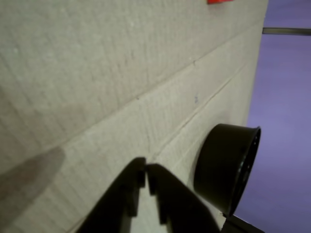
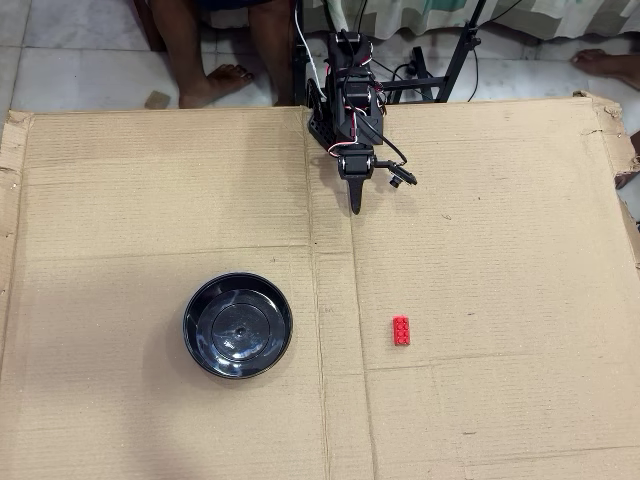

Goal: Grasp a lego block and put it in the bin.

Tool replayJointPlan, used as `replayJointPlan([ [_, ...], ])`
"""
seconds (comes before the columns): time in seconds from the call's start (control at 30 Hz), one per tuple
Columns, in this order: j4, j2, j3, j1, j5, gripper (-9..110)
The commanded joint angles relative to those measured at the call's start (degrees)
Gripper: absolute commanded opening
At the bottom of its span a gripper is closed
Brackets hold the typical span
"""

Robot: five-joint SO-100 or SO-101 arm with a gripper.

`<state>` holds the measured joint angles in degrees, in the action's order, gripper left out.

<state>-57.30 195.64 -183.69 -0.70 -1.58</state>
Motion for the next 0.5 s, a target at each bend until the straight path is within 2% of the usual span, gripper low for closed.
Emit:
replayJointPlan([
  [0.0,-1.2,0.4,3.6,-0.1,-0.5,1],
  [0.47,-4.9,-6.8,13.3,0.0,-0.6,1],
])
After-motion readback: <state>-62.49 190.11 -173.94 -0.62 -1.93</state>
